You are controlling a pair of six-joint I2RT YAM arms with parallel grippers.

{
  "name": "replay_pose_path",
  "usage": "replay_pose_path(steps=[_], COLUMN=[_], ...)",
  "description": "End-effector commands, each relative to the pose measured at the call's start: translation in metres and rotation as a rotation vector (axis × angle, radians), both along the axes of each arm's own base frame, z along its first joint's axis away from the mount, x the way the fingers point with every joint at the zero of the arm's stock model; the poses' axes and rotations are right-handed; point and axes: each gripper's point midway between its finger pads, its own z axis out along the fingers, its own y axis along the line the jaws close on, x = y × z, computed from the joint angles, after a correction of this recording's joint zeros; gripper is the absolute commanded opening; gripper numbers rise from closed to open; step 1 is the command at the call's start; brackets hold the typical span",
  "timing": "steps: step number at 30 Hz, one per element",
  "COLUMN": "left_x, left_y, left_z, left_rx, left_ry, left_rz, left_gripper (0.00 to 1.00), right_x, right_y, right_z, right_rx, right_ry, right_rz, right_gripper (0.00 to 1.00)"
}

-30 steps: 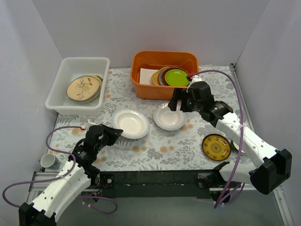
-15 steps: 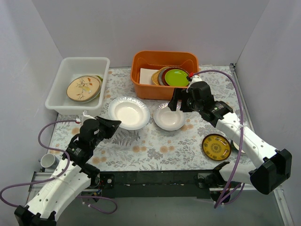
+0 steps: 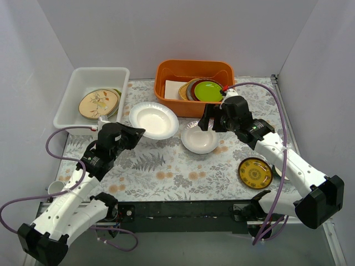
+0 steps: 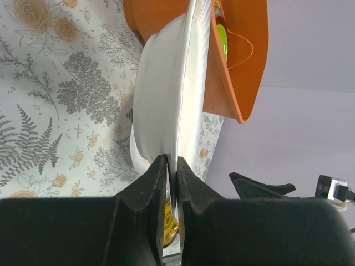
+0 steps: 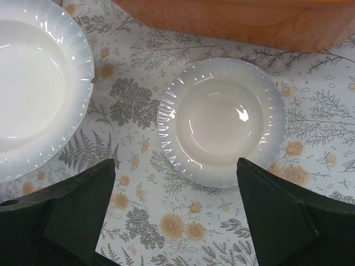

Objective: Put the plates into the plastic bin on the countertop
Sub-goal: Place the plate in the plastic bin.

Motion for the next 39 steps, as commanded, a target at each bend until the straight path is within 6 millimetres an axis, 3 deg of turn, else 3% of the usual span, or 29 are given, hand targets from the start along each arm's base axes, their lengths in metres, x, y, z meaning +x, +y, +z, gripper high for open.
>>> replay_pose_path(steps=[1,9,15,21,22,23,26,34,39], left_x=[0.019,0.048,0.078,0.108,0.114,0.116,0.131,0.144,0.148], left_y=[-0.005,-0.009,0.003,0.033,0.046,0.042,0.073,0.128,0.151], left_z=[0.098,0.127,0.147,0.156,0.157,0.153,0.154,0.146,0.143], left_rx=[-0.113,-0.110,-0.123,-0.170,-0.177,-0.203,-0.205,-0.197,-0.202], left_ry=[-0.262,-0.327,-0.358,-0.393,-0.398,-0.379,-0.399,-0.411,-0.421], left_rz=[0.016,-0.034,-0.066,-0.082,-0.059,-0.097,-0.053,-0.010,0.012], left_gripper=[0.00,0.00,0.00,0.00,0.00,0.00,0.00,0.00,0.00], right_x=[0.006,0.007,0.007,0.009,0.009,0.010,0.011,0.013,0.013], right_y=[0.001,-0.002,-0.002,-0.004,-0.004,-0.004,-0.004,-0.005,-0.007], right_z=[0.009,0.008,0.008,0.007,0.006,0.005,0.003,-0.001,-0.003], right_rx=[0.025,0.010,0.012,0.005,0.003,0.002,-0.001,-0.008,-0.011], right_ry=[-0.034,-0.039,-0.038,-0.040,-0.037,-0.037,-0.033,-0.024,-0.021], right_rz=[-0.010,-0.016,-0.015,-0.017,-0.015,-0.017,-0.017,-0.017,-0.019], right_gripper=[0.98,0.98,0.98,0.98,0.98,0.98,0.98,0.98,0.98])
